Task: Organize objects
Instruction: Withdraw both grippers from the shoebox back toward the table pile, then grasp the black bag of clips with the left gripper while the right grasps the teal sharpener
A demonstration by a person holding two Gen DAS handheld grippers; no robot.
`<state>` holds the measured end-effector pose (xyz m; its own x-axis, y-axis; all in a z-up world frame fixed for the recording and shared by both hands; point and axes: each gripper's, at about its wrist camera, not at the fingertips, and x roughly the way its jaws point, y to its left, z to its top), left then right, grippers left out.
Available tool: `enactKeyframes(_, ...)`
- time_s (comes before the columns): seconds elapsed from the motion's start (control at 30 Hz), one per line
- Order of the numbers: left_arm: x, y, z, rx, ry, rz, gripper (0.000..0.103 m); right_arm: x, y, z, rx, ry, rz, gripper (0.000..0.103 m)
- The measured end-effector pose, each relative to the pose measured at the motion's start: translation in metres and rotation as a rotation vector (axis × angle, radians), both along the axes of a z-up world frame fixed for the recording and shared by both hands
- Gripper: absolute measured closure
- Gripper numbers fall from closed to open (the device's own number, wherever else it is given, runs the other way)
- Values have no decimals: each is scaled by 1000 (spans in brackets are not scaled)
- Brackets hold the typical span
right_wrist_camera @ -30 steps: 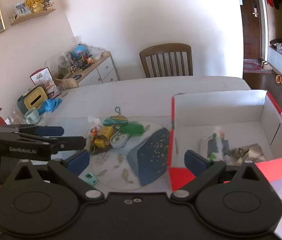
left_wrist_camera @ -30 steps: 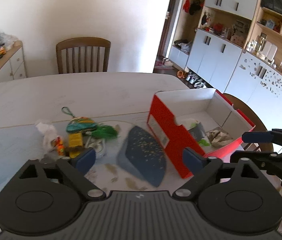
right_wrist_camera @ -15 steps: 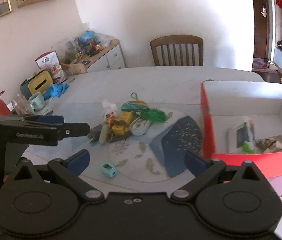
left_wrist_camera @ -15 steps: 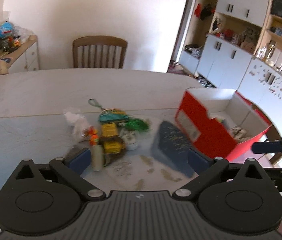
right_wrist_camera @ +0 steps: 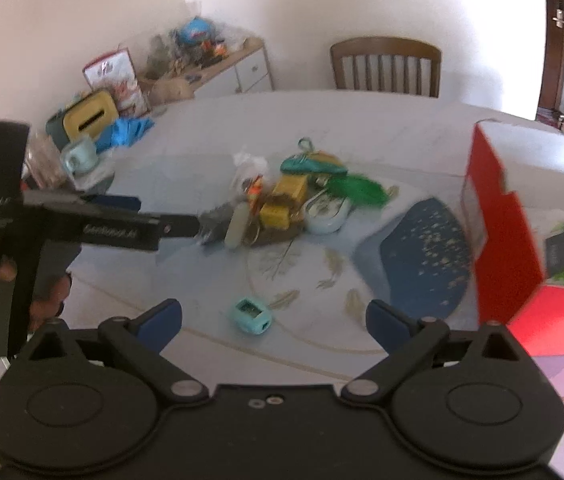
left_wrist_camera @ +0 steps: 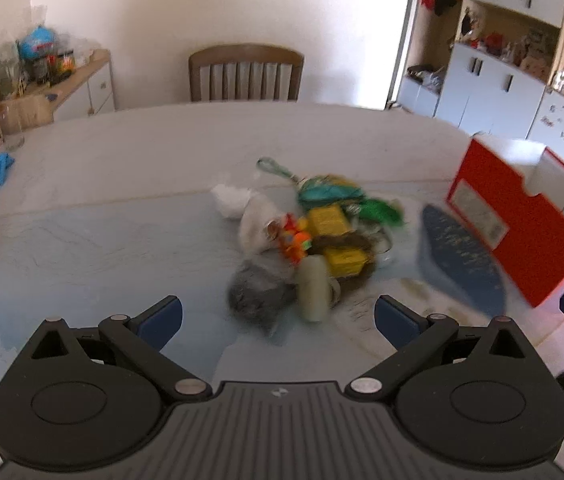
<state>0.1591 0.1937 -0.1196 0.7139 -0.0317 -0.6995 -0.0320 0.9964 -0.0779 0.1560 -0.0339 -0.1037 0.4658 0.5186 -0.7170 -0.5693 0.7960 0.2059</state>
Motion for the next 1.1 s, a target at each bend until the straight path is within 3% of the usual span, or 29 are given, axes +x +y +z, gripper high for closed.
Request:
enactKeyframes(0.3,24,16,-33,50,37,-9,0,9,34,-28,-73,24,65,15)
enactKeyframes(0.73,48,25,-59,89,92,-36,0,24,61,-52,-132,61,128,27)
enactKeyframes(0.9,46,24,-63,97,78,-53,0,28,69,-60,-156,63,152,32)
enactKeyframes(1.1,43,21,-61,112,48,-75,6,30,74,-65,-178,58,171,46)
